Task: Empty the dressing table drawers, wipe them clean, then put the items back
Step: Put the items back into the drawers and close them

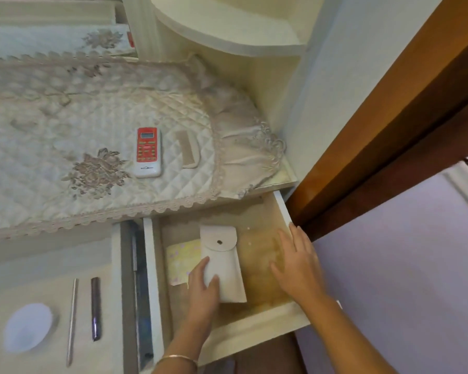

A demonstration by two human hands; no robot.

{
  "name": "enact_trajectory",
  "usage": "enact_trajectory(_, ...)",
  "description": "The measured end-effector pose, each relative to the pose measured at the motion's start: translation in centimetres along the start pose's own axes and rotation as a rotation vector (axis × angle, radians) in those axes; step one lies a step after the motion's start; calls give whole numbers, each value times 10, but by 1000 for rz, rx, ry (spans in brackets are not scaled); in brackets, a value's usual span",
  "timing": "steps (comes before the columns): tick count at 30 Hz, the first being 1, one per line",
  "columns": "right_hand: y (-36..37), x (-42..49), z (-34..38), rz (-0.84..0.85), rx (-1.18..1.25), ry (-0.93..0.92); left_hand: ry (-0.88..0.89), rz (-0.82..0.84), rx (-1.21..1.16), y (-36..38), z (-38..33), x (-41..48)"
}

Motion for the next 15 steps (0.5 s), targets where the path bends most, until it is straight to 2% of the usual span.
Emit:
enact_trajectory(3, 16, 11, -13, 79, -5, -9, 35, 28, 34, 19, 7, 9)
enact_trajectory(5, 26, 14, -22, 131, 7, 0, 24, 95, 150, 30, 14, 13)
enact_trajectory(7, 31, 14, -25, 143, 18, -8, 22, 166, 371, 40, 18, 12)
enact_trajectory(9, 34, 13, -25, 153, 30, -3, 52, 136, 623, 40, 16, 11)
enact_trajectory(11, 36, 13, -24, 153, 39, 1, 136, 58, 896, 37, 5, 11)
enact_trajectory(15, 40, 13, -23, 142, 49, 9, 372, 162, 1193, 62, -4, 11)
Point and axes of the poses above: each hand's wrist, its own x-axis towards the middle knuckle, its own y-axis out of the palm, z = x × y, the point moved 10 cm from there along x, towards the middle knuckle, and after that the axes turned 4 degrees about z, right-handed, at the moved point
